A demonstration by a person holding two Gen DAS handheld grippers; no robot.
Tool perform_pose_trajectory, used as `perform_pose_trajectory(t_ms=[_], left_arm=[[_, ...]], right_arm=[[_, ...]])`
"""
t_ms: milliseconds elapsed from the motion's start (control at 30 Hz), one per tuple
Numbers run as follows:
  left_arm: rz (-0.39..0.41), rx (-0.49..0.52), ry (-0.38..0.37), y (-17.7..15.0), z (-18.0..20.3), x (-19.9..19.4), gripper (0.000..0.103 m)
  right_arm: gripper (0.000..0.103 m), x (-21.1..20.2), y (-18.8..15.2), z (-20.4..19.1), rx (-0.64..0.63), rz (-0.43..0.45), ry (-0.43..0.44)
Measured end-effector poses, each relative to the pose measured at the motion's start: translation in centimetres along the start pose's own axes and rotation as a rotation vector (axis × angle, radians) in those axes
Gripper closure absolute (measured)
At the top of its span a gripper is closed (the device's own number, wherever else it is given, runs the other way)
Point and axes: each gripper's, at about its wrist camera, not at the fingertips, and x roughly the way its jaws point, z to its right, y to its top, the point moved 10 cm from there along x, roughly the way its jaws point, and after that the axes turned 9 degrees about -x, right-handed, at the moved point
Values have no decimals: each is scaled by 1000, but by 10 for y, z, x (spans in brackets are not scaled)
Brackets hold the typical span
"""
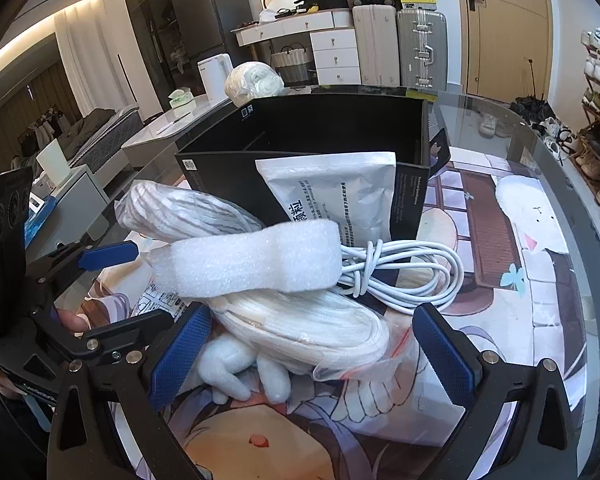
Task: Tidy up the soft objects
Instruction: 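Reach the left tool to the red-edged packet while the right tool reaches the white plush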
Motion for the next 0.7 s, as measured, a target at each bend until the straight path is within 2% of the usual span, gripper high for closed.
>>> perform_pose_trajectory(t_ms=[367, 400, 500, 567, 633, 700], left_arm=[[-57, 7, -12, -2, -1, 10, 2], [-61, 4, -13, -2, -1, 11, 9], [-56, 9, -22, -1, 0, 12, 16], [-51, 22, -37, -1, 3, 11, 26], [-44, 32, -59, -2, 6, 10, 41], [-37, 36, -61, -2, 6, 8, 46]], right_arm=[[0, -1, 0, 8, -10, -17, 26], [0, -2, -2, 10, -8, -19, 25], [0, -4, -8, 12, 0, -18, 26], [0, -5, -10, 13, 12, -15, 33], [0, -7, -10, 12, 14, -11, 36], [0, -7, -8, 10, 14, -8, 41]])
